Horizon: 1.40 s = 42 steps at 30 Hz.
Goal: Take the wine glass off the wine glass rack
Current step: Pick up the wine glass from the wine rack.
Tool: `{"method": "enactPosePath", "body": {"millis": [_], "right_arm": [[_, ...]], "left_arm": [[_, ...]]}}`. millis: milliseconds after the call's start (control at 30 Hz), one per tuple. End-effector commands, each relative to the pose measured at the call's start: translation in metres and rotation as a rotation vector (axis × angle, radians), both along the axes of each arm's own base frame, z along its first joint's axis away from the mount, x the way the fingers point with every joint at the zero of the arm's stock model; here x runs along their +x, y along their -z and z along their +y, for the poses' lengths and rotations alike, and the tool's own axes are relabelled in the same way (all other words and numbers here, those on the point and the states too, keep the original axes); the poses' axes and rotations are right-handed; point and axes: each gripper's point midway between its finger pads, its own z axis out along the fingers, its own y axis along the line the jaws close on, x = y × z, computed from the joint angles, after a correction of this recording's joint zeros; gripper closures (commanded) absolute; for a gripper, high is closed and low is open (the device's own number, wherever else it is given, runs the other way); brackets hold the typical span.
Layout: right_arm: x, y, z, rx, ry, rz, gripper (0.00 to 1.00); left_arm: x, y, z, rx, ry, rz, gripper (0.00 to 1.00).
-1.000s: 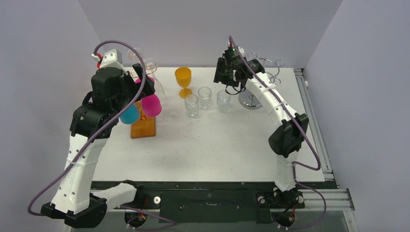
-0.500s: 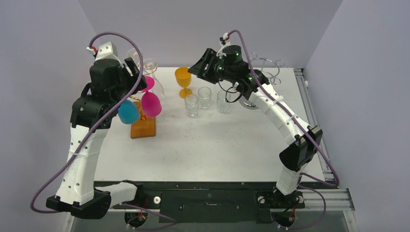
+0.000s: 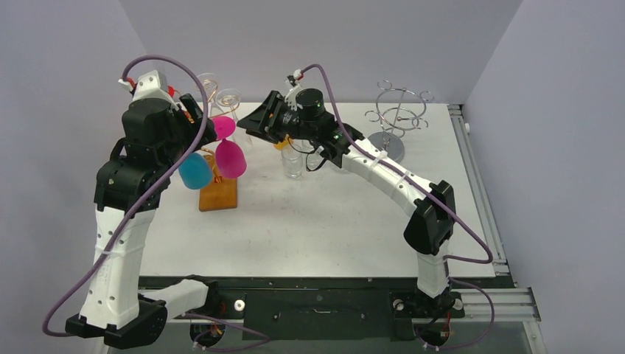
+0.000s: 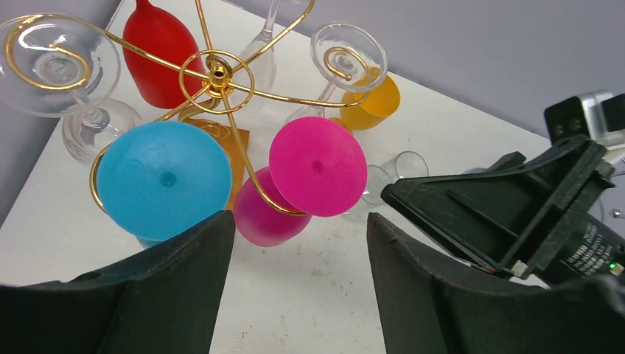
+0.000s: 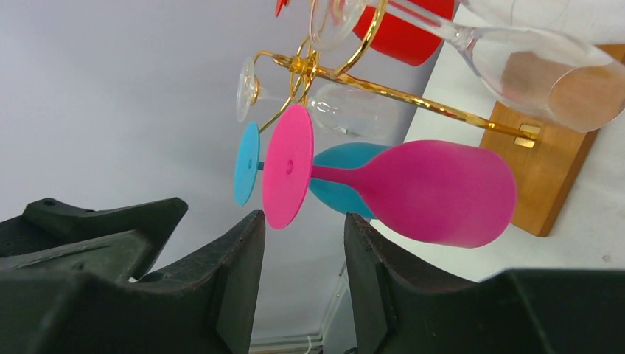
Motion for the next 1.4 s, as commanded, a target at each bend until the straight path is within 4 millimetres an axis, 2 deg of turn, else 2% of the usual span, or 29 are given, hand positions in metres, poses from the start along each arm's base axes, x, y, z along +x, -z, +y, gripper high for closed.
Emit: {"method": "enactPosePath", "body": {"millis": [0, 200, 467, 800, 1167, 1367], "right_arm": [[-0.012, -0.042, 0.012, 0.108, -0.025, -0.062, 0.61], [-0.015, -0.035, 0.024, 0.122, -0.037, -0.033, 0.66], [-0.008, -0.025, 0.035, 0.13, -0.026, 0.002, 0.74], [-0.004, -0.014, 0.041, 0.124, -0.02, 0.025, 0.76], [-0.004, -0.025, 0.045, 0.175, -0.031, 0.027, 0.95], [-0.009, -0.037, 0.044, 0.232, -0.049, 0.038, 1.0]], "left_arm": [[-0.016, -0.021, 0.004, -0.012, 0.011, -0.063, 0.37], [-0.021, -0.023, 0.003, -0.018, 0.026, -0.072, 0.37], [-0.024, -0.023, 0.003, -0.014, 0.033, -0.076, 0.37], [-0.026, -0.022, 0.005, -0.002, 0.033, -0.079, 0.37], [-0.024, -0.019, 0.004, 0.0, 0.038, -0.078, 0.37], [-0.024, -0.018, 0.004, 0.001, 0.039, -0.074, 0.37]]}}
